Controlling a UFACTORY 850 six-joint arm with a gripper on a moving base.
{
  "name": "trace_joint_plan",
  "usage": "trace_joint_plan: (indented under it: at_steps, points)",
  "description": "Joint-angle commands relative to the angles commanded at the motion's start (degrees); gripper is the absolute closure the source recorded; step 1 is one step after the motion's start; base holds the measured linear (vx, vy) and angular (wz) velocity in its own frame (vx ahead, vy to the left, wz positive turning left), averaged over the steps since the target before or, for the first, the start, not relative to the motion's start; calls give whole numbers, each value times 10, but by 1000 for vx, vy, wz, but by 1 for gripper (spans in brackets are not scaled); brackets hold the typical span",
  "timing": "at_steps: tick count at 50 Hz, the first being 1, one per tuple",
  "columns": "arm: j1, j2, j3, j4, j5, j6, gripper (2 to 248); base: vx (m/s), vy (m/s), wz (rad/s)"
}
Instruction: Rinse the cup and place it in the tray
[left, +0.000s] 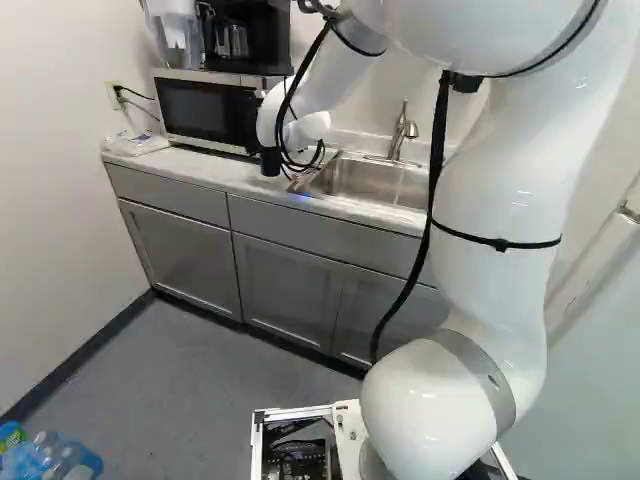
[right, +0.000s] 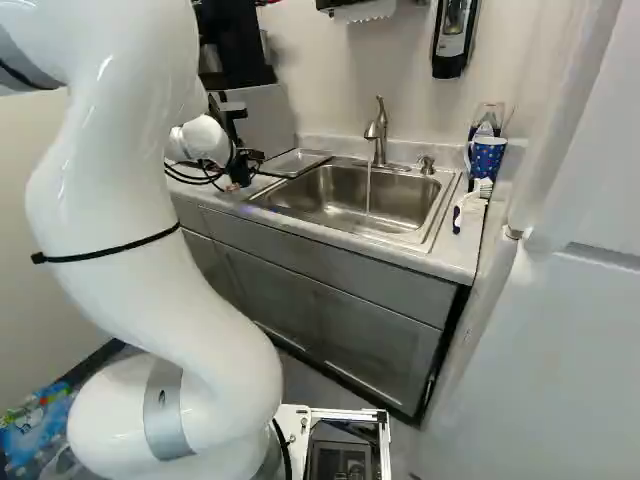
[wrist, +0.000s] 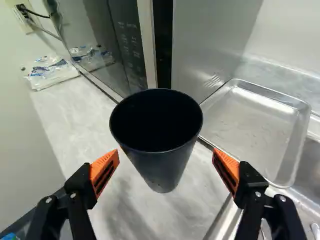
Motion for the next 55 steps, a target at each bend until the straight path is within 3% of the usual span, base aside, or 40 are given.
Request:
trace_joint_plan:
  at_steps: [32,55]
  points:
    - [0,-12,2,13,78,0,3,0,0,0]
    - [0,-28,5,14,81,0,3,0,0,0]
